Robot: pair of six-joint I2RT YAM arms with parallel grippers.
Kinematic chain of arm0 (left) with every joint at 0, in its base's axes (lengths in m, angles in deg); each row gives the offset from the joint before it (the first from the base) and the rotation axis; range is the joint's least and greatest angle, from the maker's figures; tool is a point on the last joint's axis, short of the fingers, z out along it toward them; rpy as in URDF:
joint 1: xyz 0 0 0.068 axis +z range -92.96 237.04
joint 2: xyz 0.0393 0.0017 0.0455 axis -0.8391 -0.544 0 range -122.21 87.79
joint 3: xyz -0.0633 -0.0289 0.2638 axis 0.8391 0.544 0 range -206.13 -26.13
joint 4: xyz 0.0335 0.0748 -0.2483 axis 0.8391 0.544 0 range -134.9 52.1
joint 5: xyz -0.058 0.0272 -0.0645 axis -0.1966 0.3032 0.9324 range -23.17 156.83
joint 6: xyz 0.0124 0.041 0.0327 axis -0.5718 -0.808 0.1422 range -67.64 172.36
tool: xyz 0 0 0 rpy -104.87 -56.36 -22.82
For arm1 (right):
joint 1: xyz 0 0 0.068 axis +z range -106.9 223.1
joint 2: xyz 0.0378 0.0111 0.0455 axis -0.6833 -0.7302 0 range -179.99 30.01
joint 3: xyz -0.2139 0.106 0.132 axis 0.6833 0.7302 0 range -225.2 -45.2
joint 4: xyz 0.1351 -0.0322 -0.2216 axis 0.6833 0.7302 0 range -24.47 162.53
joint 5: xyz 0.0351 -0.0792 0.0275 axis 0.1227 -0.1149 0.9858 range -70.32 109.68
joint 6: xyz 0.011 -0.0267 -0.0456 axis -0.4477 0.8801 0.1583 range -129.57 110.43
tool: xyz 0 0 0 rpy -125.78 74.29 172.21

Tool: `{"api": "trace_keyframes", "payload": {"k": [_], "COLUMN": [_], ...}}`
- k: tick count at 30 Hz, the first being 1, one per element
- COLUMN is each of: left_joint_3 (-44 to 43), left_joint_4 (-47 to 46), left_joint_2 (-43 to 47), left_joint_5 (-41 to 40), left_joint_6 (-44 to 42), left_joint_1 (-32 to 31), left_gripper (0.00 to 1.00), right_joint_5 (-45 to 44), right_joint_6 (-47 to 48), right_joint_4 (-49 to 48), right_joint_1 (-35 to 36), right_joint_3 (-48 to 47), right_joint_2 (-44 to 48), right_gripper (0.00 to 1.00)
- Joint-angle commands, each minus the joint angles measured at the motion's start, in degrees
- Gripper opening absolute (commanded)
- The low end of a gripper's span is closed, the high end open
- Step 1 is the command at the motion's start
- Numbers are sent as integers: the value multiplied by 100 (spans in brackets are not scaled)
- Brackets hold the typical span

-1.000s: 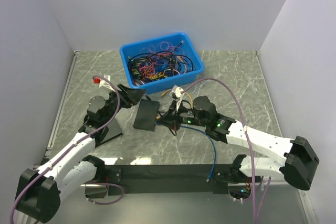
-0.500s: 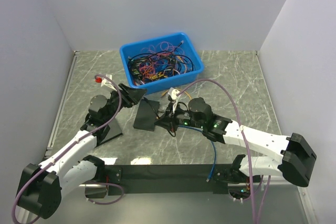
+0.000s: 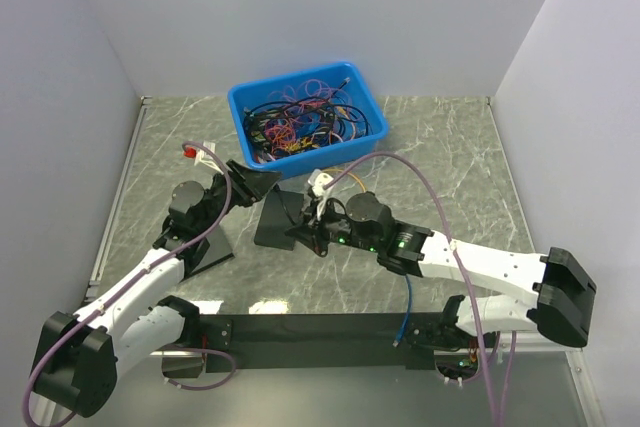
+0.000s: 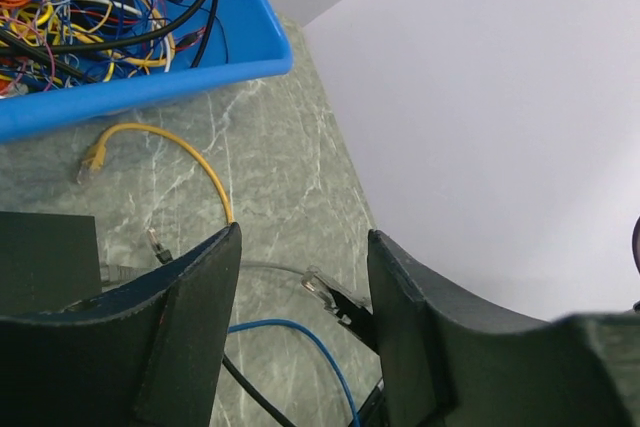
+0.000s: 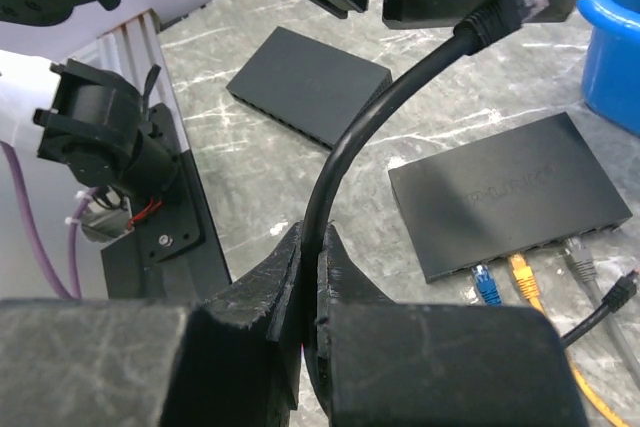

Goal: Insert the plug into the switch port

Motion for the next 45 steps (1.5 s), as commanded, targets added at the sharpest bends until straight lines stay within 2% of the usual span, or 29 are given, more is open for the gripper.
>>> {"api": "trace_keyframes", "payload": {"k": [1, 14, 24, 26, 27, 29, 30, 33, 45], "left_joint_3": [-120, -85, -76, -33, -6, 47, 56, 108, 249], "left_joint_4": [-98, -71, 16, 8, 8, 51, 52, 69, -10], "left_joint_2": [50, 234, 348, 409, 427, 506, 533, 603, 761], "left_joint_5": [199, 260, 216, 190, 138, 85, 58, -3, 67], "left_joint_6": [79, 97, 53, 61, 61, 70, 61, 70, 184], "left_joint_1": [-22, -22, -22, -22, -30, -22, -22, -22, -30], "left_gripper": [57, 30, 0, 1, 0, 0, 0, 0, 1], "right_joint_5": [-409, -953, -1165, -1270, -1314, -1428, -1437, -1429, -2236], "right_joint_6": [191, 279, 323, 262, 244, 147, 129, 94, 41], "right_joint_4": [-192, -351, -114, -52, -17, 27, 18, 71, 457], "right_joint_1": [145, 356, 479, 488, 505, 497, 488, 488, 479], "right_joint_3": [-356, -444, -567, -602, -620, -655, -664, -786, -2043], "right_joint_2": [-175, -650, -879, -836, -791, -599, -528, -404, -1379], "right_gripper": [0, 0, 0, 15, 38, 58, 61, 66, 63]}}
